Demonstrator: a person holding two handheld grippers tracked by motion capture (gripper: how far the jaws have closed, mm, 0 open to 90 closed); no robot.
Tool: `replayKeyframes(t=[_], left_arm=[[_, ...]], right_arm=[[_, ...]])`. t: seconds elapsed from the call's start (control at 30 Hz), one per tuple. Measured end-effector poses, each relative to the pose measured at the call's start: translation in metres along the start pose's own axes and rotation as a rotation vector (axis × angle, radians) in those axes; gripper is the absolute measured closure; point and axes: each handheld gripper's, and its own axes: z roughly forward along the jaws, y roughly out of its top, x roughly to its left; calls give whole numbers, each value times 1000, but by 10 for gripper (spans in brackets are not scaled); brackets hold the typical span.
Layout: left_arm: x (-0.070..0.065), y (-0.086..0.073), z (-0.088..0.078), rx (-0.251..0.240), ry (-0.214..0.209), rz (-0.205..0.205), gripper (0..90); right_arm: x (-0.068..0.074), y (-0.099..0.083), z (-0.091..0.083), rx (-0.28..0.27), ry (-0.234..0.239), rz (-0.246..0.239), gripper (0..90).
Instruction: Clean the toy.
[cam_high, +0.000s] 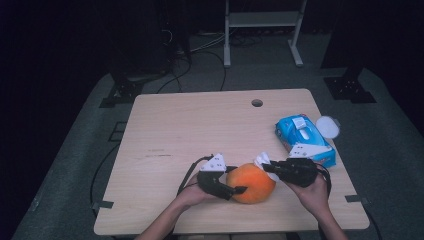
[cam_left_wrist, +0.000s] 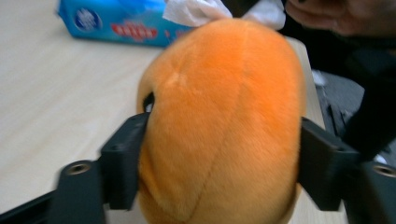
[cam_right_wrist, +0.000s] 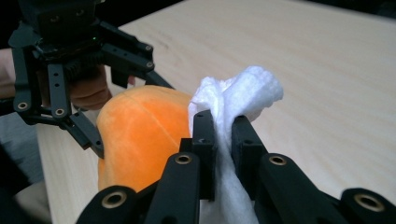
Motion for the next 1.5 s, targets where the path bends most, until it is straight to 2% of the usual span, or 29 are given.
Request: replayKeyframes(t=[0.03,0.07,0.1,0.13,0.17,0.27,0.3,0.37,0.4,0.43,0.47,0.57,0.73,0.87,0.97,1.03,1.13,1.2,1.3,1.33,1.43,1.47,1.5], left_arm=[[-3,4,-2,-22,39,30,312],[-5,6,-3,-34,65,51,312],[-8,8,-5,-41,103,96,315],[-9,8,-6,-48,122,113,317],[-9,9,-7,-56,132,117,319],[-9,7,-6,-29,144,131,318],[-9,6,-5,-14,154,141,318],[-9,4,-6,0,162,152,313],[-9,4,-6,0,162,152,309],[-10,3,-6,10,166,154,303],[-10,3,-6,10,166,154,296],[-10,1,-5,25,168,151,289],[-9,2,-4,33,171,142,268],[-10,3,-2,30,176,126,262],[-13,5,0,37,180,135,261],[-15,6,2,42,183,155,261],[-17,7,3,46,186,164,260],[-16,6,2,43,187,157,261],[-16,5,2,43,185,159,260],[-16,4,2,45,182,160,260],[-14,3,0,43,176,154,257],[-14,3,0,43,176,154,256],[-12,2,-1,41,172,147,256]], right_arm=[[5,6,-4,-40,-2,-17,816],[5,6,-4,-40,-2,-17,816],[7,7,-5,-51,3,-20,816],[10,10,-5,-64,11,-27,816],[13,12,-2,-77,9,-38,816],[12,11,2,-74,6,-34,816],[10,9,4,-70,3,-29,815],[-1,1,10,-31,-34,-8,816],[-1,1,10,-31,-34,-8,816],[-15,-6,11,-21,-22,57,815],[-20,-10,11,-17,-21,84,816],[-24,-13,9,-15,-19,105,816],[-14,-9,9,-8,-20,68,816],[-4,-3,11,-27,12,51,816],[6,3,14,-38,35,28,816],[13,7,16,-55,74,17,816],[19,9,18,-50,80,-2,816],[20,10,19,-44,66,-18,816],[13,7,18,-44,48,-3,816],[5,3,17,-38,33,21,816],[-9,-4,16,-21,15,55,816],[-9,-4,16,-21,15,55,816],[-17,-9,15,-9,7,87,816]])
